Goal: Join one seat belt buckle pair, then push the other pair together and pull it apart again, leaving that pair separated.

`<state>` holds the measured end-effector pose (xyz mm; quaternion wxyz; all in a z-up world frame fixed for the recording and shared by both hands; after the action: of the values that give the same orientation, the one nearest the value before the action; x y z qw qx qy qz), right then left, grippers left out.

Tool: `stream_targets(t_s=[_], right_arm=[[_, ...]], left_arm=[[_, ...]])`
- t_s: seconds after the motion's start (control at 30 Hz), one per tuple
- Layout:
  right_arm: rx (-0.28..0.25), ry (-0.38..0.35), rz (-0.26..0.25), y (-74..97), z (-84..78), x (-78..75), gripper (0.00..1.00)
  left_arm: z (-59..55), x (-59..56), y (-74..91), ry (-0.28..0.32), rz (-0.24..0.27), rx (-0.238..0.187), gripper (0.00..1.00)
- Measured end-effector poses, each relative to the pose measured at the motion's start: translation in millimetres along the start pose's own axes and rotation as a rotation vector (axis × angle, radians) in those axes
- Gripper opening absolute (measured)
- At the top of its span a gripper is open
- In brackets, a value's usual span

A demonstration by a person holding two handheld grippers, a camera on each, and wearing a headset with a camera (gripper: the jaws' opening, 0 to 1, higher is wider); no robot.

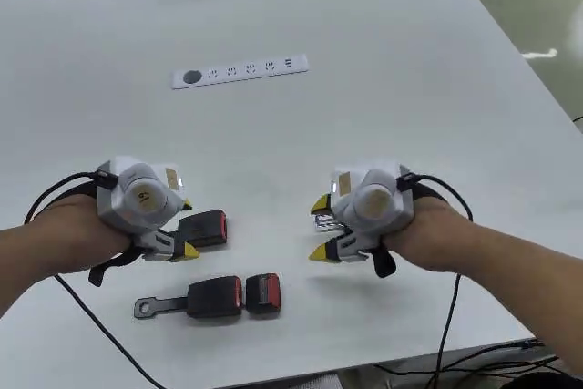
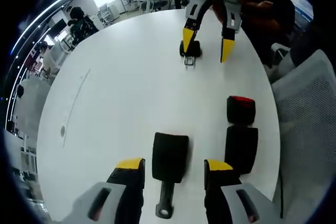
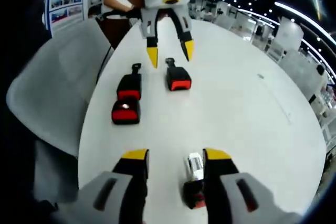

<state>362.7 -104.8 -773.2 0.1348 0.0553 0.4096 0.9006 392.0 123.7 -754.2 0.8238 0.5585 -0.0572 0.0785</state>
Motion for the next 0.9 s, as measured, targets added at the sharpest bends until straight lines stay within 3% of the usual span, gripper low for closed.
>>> stream_targets(t_s=[0.1, 0.2, 0.23, 0.27, 0.37, 0.53, 0.63, 0.7, 0.9], right_arm=[[0.039, 0.003, -0.011, 8.4, -16.6, -15.8, 0.41], [0.047, -0.013, -0.027, 16.6, -27.6, -28.0, 0.42], [0.06, -0.01, -0.03, 18.2, -32.5, -31.3, 0.42], [0.071, -0.006, -0.027, 18.5, -35.6, -32.1, 0.42], [0.099, 0.007, -0.015, 15.4, -45.1, -34.6, 0.43], [0.111, 0.009, -0.007, 9.3, -49.9, -39.2, 0.33], [0.107, -0.005, 0.013, 8.7, -47.3, -39.2, 0.31], [0.111, 0.002, 0.018, 7.8, -46.9, -39.7, 0.31], [0.107, 0.0, 0.022, 4.3, -42.2, -38.6, 0.31]], left_arm=[[-1.0, 6.0, -8.6, -0.01, -0.016, 0.006, 0.47], [-3.5, 4.6, -18.9, -0.034, -0.075, 0.03, 0.48], [-8.4, 8.4, -26.3, -0.033, -0.077, 0.049, 0.49], [-14.5, 9.3, -28.7, -0.018, -0.082, 0.093, 0.49], [-21.7, 7.4, -32.5, -0.045, -0.09, 0.137, 0.47], [-22.2, 4.8, -37.2, -0.055, -0.12, 0.11, 0.33], [-22.3, 5.4, -35.4, -0.046, -0.114, 0.109, 0.32], [-21.7, 4.1, -35.1, -0.095, -0.123, 0.118, 0.32], [-23.3, 5.9, -35.6, -0.094, -0.122, 0.129, 0.31]])
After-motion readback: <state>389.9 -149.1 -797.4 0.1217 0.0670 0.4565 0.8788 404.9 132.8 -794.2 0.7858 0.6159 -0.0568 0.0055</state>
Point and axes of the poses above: the centre of the closed fingertips' face, and the gripper's own axes: y roughly backward along the fingers, x roughly to its left, z roughly out of its top, the point moved 6 cm from there along y, roughly backward along the fingers, and after that the axes turned 7 degrees about -y, right-handed, at the moved point
